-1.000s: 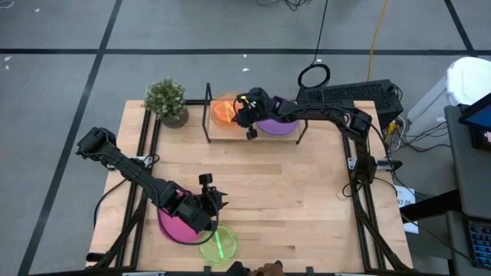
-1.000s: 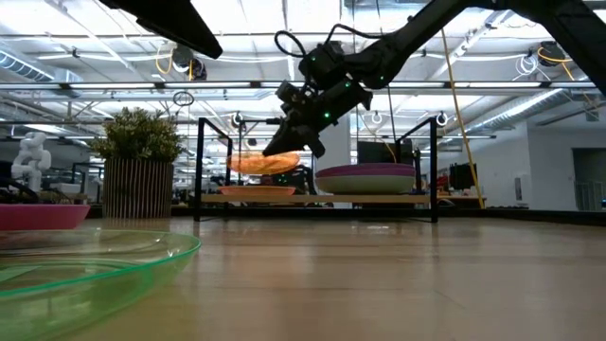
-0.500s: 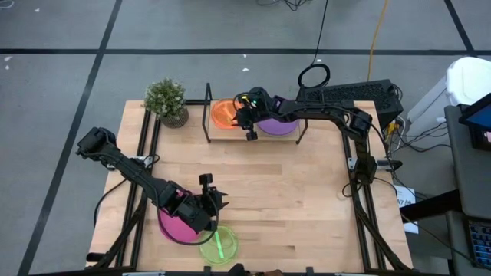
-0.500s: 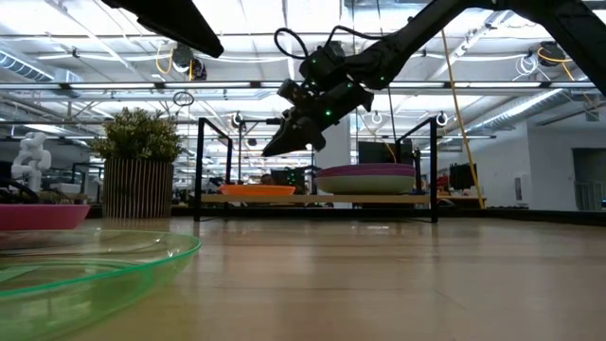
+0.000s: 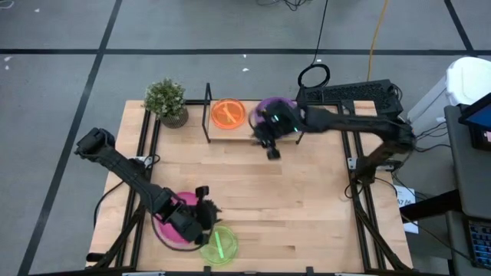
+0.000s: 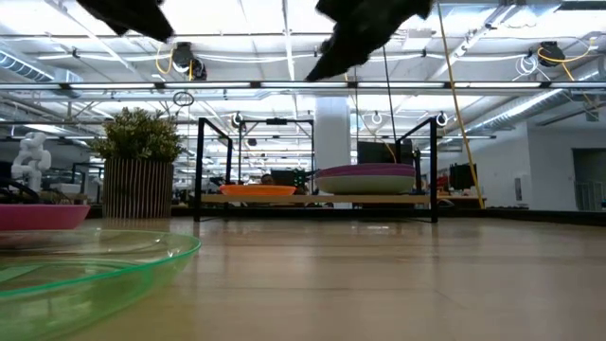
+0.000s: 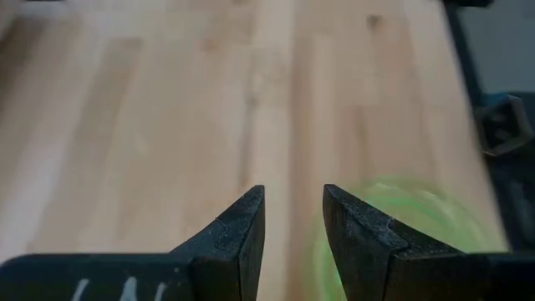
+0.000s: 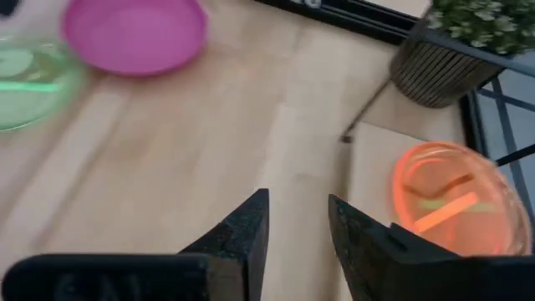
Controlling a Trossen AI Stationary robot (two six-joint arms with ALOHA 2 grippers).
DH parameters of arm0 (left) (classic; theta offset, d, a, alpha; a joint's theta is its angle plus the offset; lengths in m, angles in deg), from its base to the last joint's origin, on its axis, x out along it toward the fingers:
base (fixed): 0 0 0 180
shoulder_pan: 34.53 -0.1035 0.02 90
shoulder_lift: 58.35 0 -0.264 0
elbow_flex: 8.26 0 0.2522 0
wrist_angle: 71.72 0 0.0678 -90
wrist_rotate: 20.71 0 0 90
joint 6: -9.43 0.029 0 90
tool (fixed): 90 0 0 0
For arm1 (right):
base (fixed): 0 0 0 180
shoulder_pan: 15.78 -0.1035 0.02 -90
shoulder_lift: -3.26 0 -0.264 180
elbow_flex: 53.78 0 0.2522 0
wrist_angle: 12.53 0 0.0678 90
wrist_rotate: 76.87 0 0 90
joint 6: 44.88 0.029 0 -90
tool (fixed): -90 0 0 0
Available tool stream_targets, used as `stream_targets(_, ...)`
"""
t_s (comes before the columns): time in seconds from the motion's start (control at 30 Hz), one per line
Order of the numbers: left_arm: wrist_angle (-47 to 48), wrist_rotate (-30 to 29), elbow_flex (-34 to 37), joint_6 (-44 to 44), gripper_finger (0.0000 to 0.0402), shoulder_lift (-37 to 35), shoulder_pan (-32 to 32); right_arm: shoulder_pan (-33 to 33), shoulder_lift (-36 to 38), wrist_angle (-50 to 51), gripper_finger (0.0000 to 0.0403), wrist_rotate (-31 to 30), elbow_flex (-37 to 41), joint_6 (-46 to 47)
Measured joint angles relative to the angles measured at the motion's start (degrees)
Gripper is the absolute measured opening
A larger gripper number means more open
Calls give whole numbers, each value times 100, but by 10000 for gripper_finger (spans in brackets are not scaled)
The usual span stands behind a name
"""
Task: Place and stack plates onto a shelf
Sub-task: Stack the transparent green plate on top of the transparent orange plate
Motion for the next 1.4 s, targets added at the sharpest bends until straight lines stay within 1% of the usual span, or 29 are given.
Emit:
stream_targets(0.13, 0, 18, 0, -132, 129, 0, 387, -858, 896, -341, 98, -817, 964, 559)
stream_targets(0.3, 3, 18, 0, -458, 129, 0, 828, -1968, 1867, -1292, 91, -1727, 2220, 1598)
stream_targets(0.47, 167, 34, 0, -841, 129, 41, 1147, -2956, 2327, -1999, 91, -2532, 3154, 2341)
stream_targets(0.53, 200, 196, 0, -873, 129, 118, 1262, -3260, 2389, -2103, 91, -2786, 3359, 2564)
stream_targets(0.6, 201, 402, 0, -887, 129, 216, 1351, -3507, 2392, -2116, 91, -2907, 3448, 2837)
stream_targets(0.67, 203, 671, 0, -905, 129, 365, 1440, -3704, 2383, -2122, 91, -2907, 3511, 3062)
stream_targets(0.73, 205, 792, 0, -935, 129, 533, 1547, -3870, 2352, -2097, 91, -2898, 3523, 3209)
stream_targets(0.83, 204, 796, 0, -976, 129, 731, 1693, -4092, 2347, -2038, 91, -2903, 3526, 3403)
stream_targets(0.93, 202, 776, 2, -1092, 129, 787, 1761, -4261, 2350, -2102, 91, -2941, 3526, 3473)
stream_targets(1.03, 80, 674, 2, -1151, 129, 803, 1772, -4396, 2347, -2152, 91, -3202, 3526, 3469)
stream_targets(1.1, -136, 712, 2, -1039, 129, 888, 1773, -4423, 2347, -2170, 91, -3276, 3526, 3464)
stream_targets(1.2, -458, 889, 2, -509, 129, 1078, 1848, -4421, 2347, -2169, 91, -3301, 3526, 3452)
stream_targets(1.27, -639, 897, 0, -197, 129, 1231, 1884, -4418, 2347, -2174, 91, -3310, 3526, 3427)
stream_targets(1.4, -646, 896, 2, 15, 129, 1501, 1924, -4414, 2347, -2231, 91, -3316, 3526, 3407)
